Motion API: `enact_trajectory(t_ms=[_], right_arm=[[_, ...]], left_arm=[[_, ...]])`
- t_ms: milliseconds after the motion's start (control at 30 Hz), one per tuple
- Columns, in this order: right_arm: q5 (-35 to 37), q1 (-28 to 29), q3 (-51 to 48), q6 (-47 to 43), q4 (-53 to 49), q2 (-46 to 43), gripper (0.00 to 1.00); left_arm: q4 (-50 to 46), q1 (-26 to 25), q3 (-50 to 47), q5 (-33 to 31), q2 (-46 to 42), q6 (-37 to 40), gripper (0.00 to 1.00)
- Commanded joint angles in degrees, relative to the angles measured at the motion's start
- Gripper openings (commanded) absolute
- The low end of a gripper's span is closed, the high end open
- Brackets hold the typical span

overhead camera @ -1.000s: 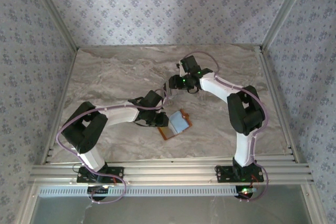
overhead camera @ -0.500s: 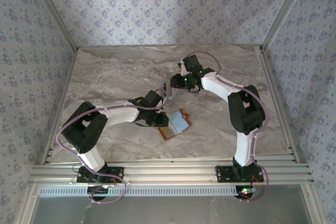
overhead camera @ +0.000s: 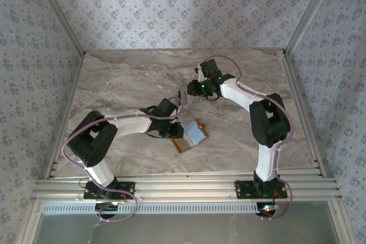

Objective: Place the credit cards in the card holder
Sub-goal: Pick up the credit card from the storage box.

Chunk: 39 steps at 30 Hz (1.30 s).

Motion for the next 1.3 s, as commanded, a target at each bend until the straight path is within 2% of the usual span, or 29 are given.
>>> enact_trajectory(t_ms=[0, 133, 233, 600, 1100, 1267], right_arm=[[-0.94, -0.26, -0.42, -0.29, -0.69, -2.35, 0.33], [-0.73, -0.52, -0.37, -0.51, -1.0, -2.74, 0.32], [-0.7, -0.71, -0.44, -0.61, -1.27, -2.83, 0.26], [0.75, -1.0, -0.91, -0.8, -2.09, -3.67, 0.19], [10.05, -0.99, -1.92, -2.1, -5.62, -8.17, 0.03], [15.93, -0.25, -6.22, -1.7, -4.31, -14.64, 0.0]], left_arm=[[0.3, -0.16, -0.07, 0.89, 0.6, 0.81, 0.19], [0.31, -0.18, -0.08, 0.93, 0.75, 0.81, 0.19], [0.28, -0.12, 0.01, 0.97, 0.7, 0.81, 0.19], [0.25, -0.09, 0.03, 0.89, 0.79, 0.99, 0.19], [1.94, 0.02, -0.86, 2.15, -1.49, 2.08, 0.19], [3.71, -0.07, -1.6, 3.32, -3.11, 2.07, 0.21]])
